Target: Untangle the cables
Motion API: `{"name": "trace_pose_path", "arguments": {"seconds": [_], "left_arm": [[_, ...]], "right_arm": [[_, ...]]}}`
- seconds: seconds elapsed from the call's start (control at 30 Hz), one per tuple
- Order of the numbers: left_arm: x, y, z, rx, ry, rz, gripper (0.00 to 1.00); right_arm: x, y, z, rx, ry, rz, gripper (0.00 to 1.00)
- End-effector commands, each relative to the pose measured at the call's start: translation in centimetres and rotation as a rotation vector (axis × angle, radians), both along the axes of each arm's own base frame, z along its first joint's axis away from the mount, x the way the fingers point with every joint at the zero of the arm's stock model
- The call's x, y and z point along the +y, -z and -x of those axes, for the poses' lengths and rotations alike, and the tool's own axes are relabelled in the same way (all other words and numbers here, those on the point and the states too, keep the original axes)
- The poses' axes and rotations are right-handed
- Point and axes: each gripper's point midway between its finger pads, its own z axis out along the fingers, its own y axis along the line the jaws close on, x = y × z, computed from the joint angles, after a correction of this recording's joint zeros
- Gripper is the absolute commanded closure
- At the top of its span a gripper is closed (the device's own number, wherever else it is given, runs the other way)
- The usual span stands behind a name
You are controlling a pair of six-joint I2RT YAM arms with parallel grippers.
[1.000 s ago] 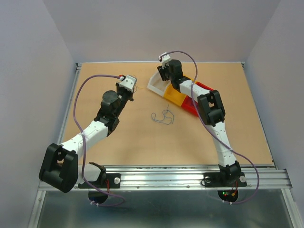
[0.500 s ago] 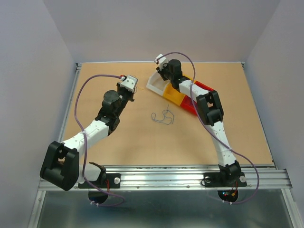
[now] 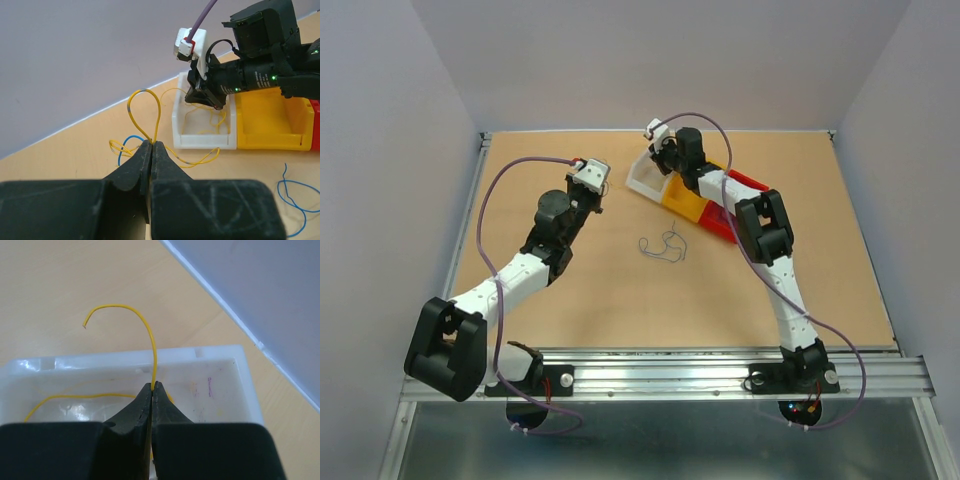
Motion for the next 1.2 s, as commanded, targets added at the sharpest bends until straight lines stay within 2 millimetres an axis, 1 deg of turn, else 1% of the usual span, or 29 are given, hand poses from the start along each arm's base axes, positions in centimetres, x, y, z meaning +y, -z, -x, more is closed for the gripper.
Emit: {"name": "trace_pose_path", "arguments": {"seconds": [0.0,0.03,0.07,0.1,0.17,0.2,0.23,0.27,0.3,0.33,0.43,0.53,0.57,0.6,0.63,0.67,0.7,0.77,0.87,0.9,0.93,0.97,1.0,1.03,1.07,1.13,1.17], "left_arm": [[0.5,-2.7,0.1,-0.087,-0.01,0.028,1.0],[0.5,-2.7,0.1,-0.086,-0.009,0.029,1.0],[0.5,-2.7,0.1,-0.086,-0.009,0.029,1.0],[0.5,-2.6,0.1,-0.085,-0.011,0.027,1.0],[0.5,-2.6,0.0,-0.085,-0.014,0.027,1.0],[0.5,-2.5,0.0,-0.082,-0.014,0.027,1.0],[0.5,-2.5,0.0,-0.082,-0.014,0.027,1.0],[0.6,-2.6,0.0,-0.084,-0.017,0.027,1.0],[0.5,-2.6,0.0,-0.083,-0.016,0.028,1.0],[0.5,-2.5,0.0,-0.083,-0.016,0.025,1.0],[0.5,-2.6,0.0,-0.084,-0.016,0.027,1.0],[0.5,-2.7,0.0,-0.086,-0.014,0.029,1.0],[0.6,-2.5,0.0,-0.084,-0.014,0.026,1.0],[0.5,-2.6,0.0,-0.085,-0.011,0.027,1.0],[0.5,-2.6,0.0,-0.086,-0.011,0.027,1.0],[0.5,-2.7,0.0,-0.087,-0.011,0.028,1.0],[0.5,-2.6,0.1,-0.086,-0.01,0.027,1.0],[0.4,-2.6,0.0,-0.084,-0.007,0.026,1.0],[0.4,-2.7,0.1,-0.086,-0.006,0.03,1.0],[0.4,-2.8,0.1,-0.087,-0.005,0.03,1.0],[0.4,-2.7,0.1,-0.086,-0.003,0.03,1.0],[0.4,-2.7,0.1,-0.087,-0.003,0.028,1.0],[0.4,-2.8,0.2,-0.088,-0.005,0.029,1.0],[0.4,-2.7,0.1,-0.086,-0.003,0.03,1.0],[0.4,-2.8,0.1,-0.086,-0.003,0.029,1.0],[0.3,-2.7,0.1,-0.085,-0.002,0.029,1.0],[0.3,-2.8,0.1,-0.084,0.002,0.03,1.0]], "right_arm": [[0.4,-6.8,1.1,-0.085,-0.021,-0.101,0.99],[0.3,-7.0,1.4,-0.084,-0.014,-0.11,0.99],[0.2,-9.7,1.6,-0.126,-0.004,-0.156,0.99],[-0.5,-8.5,2.1,-0.103,0.027,-0.157,0.99],[-1.1,-10.2,2.6,-0.115,0.062,-0.189,1.0],[-1.3,-10.6,2.7,-0.112,0.076,-0.2,0.99],[-1.5,-10.6,2.9,-0.098,0.088,-0.211,1.0],[-1.7,-11.5,3.1,-0.104,0.094,-0.219,0.99],[-2.0,-11.2,3.2,-0.094,0.113,-0.219,0.99],[-2.1,-11.4,3.3,-0.089,0.121,-0.227,0.99],[-2.6,-11.1,3.5,-0.06,0.154,-0.231,0.99],[-3.0,-10.2,3.4,0.009,0.201,-0.234,1.0],[-3.3,-9.3,3.6,0.055,0.222,-0.224,0.99],[-3.3,-9.6,3.4,0.066,0.24,-0.23,0.99],[-3.9,-8.3,3.5,0.128,0.285,-0.218,0.99],[-4.0,-8.0,3.6,0.153,0.301,-0.219,1.0],[-4.1,-7.9,3.7,0.171,0.312,-0.227,1.0],[-4.1,-7.1,4.3,0.231,0.34,-0.242,0.99],[-4.2,-7.0,4.6,0.282,0.386,-0.286,0.99],[-4.3,-6.3,5.0,0.317,0.402,-0.28,0.99],[-4.1,-7.1,4.8,0.318,0.408,-0.297,0.99],[-4.0,-6.7,5.1,0.356,0.429,-0.305,0.99],[-3.6,-7.4,4.4,0.349,0.452,-0.317,1.0],[-4.0,-5.5,4.7,0.383,0.501,-0.286,1.0],[-3.5,-4.8,4.5,0.415,0.533,-0.287,1.0],[-3.1,-4.7,4.2,0.431,0.566,-0.304,1.0],[-2.6,-5.1,4.1,0.448,0.574,-0.34,0.99]]}}
